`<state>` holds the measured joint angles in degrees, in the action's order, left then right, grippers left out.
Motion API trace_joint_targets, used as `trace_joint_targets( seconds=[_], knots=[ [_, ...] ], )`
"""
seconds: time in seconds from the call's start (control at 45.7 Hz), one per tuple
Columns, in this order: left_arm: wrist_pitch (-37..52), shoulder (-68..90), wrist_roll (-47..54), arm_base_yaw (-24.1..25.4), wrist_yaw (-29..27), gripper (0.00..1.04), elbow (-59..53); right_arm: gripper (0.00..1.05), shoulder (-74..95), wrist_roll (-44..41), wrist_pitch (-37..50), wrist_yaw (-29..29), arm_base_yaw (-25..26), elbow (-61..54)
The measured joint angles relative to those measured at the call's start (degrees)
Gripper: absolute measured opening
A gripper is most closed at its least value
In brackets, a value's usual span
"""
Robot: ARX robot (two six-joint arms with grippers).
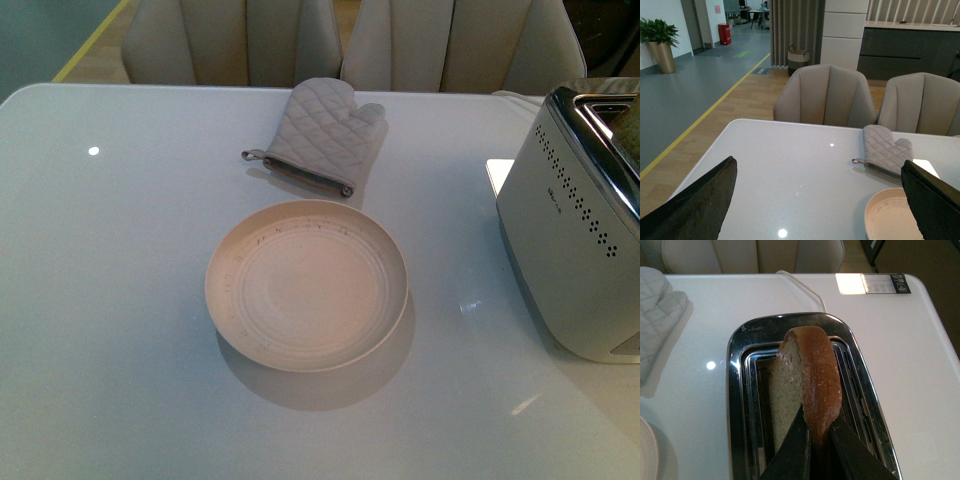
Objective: Put bread into toaster
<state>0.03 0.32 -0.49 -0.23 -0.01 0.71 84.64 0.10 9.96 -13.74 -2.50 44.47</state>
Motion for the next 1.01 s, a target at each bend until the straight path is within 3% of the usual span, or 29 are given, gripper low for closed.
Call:
trace_joint_targets(
  seconds=[0.087, 0.153, 0.394, 0.459, 0.678, 0.7, 0.787, 0.831, 1.006],
  knots=[
    [0.0, 0.0, 0.0, 0.0, 0.0, 0.98, 0.0, 0.04, 0.4, -0.1, 0.0, -0.1, -0.4, 0.0],
    [0.0, 0.0, 0.0, 0.0, 0.0, 0.98, 0.0, 0.19, 1.0, -0.1, 0.0, -0.2, -0.7, -0.5],
    [0.0, 0.0, 0.0, 0.0, 0.0, 0.98, 0.0, 0.51, 0.3, 2.0, 0.0, 0.8, -1.2, -2.7],
    [0.0, 0.0, 0.0, 0.0, 0.0, 0.98, 0.0, 0.65, -2.9, 3.0, 0.0, 0.6, -1.4, -3.4],
    [0.0, 0.0, 0.0, 0.0, 0.0, 0.98, 0.0, 0.97, -20.4, 1.4, 0.6, -7.8, -1.6, -7.3],
    [0.0, 0.0, 0.0, 0.0, 0.0, 0.98, 0.0, 0.97, -22.3, 1.4, 1.0, -7.3, -1.4, -8.0],
    [0.0, 0.0, 0.0, 0.0, 0.0, 0.98, 0.0, 0.8, -29.1, 0.9, 15.1, 8.2, 1.9, -15.0],
    [0.0, 0.0, 0.0, 0.0, 0.0, 0.98, 0.0, 0.71, -31.0, 0.7, 18.7, 12.0, 2.3, -17.9],
    [0.0, 0.0, 0.0, 0.0, 0.0, 0.98, 0.0, 0.41, -34.4, 0.3, 21.4, 13.7, 2.3, -26.9]
  ],
)
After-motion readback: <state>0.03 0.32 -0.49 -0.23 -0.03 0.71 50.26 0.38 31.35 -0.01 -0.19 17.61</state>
